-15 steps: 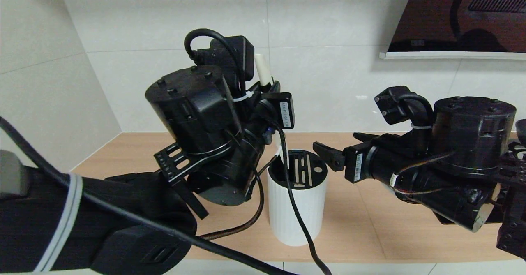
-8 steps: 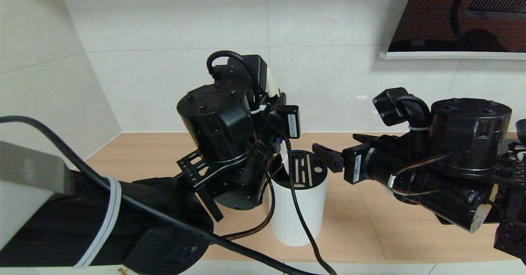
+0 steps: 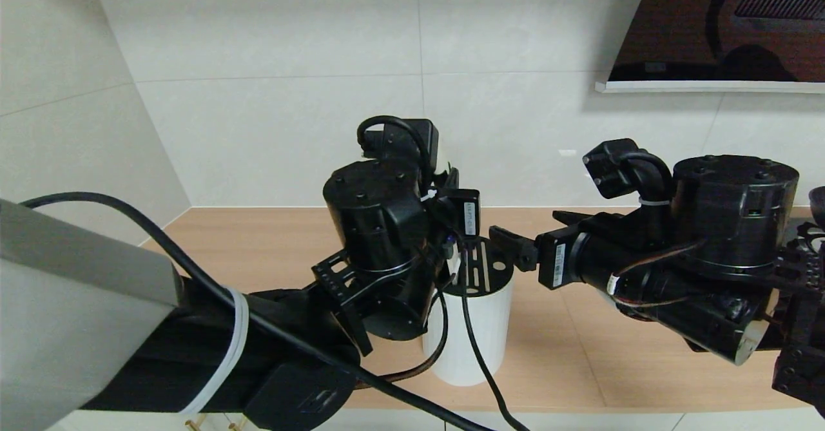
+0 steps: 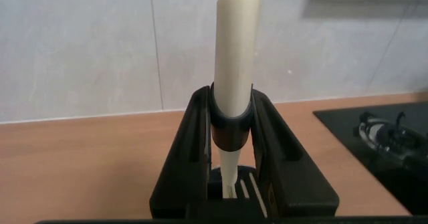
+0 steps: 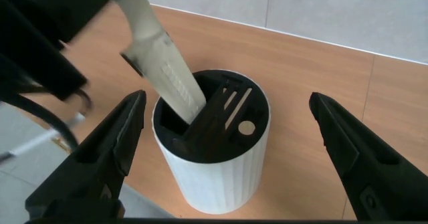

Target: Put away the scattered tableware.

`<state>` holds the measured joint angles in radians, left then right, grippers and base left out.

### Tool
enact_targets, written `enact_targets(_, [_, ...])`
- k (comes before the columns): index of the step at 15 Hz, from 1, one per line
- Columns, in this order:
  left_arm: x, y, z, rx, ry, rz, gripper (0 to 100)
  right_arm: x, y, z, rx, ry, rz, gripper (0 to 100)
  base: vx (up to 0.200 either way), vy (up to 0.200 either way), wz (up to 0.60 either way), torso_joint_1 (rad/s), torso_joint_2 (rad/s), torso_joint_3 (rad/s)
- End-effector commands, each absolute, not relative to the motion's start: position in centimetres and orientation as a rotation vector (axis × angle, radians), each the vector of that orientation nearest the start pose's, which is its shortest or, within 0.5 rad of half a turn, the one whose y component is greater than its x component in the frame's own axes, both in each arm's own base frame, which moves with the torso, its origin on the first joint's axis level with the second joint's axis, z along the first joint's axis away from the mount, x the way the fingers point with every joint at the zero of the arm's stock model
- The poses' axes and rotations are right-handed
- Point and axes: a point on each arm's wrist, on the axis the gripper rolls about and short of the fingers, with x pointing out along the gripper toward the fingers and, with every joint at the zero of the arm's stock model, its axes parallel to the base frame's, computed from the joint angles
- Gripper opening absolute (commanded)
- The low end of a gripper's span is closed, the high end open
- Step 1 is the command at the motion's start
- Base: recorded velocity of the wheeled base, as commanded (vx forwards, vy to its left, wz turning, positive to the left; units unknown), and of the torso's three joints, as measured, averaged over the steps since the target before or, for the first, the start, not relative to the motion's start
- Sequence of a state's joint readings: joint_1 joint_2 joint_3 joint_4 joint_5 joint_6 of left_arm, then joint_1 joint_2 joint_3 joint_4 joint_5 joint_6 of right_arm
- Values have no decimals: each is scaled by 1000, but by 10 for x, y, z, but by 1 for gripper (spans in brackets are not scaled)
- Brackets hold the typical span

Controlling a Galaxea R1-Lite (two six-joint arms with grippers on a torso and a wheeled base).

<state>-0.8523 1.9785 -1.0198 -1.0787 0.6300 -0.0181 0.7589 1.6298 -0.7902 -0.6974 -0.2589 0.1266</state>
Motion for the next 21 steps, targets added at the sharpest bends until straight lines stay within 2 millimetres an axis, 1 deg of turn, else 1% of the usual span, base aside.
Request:
enact_targets(1, [263,-281,174,-75,-60,-221,0,215,196,205,54,157,490,100,0,0,0,0,0,0])
enact_targets(3, [265,-283,166,-64,-45,-220,0,215,196,205,54,157,490,100,0,0,0,0,0,0])
enact_targets(4, [267,-286,157,-65,-27,-220,0,216,197,205,53,159,489,100,0,0,0,0,0,0])
enact_targets(7, [271,-291,139,-55,10,-218,0,216,196,205,54,157,486,100,0,0,0,0,0,0])
enact_targets(12, [280,-299,107,-43,31,-195,0,216,195,206,54,155,483,100,0,0,0,0,0,0])
enact_targets(15, [279,-297,103,-33,41,-194,0,216,195,206,54,155,481,100,0,0,0,0,0,0])
enact_targets(21, [279,-297,104,-35,39,-192,0,217,196,205,53,156,481,100,0,0,0,0,0,0])
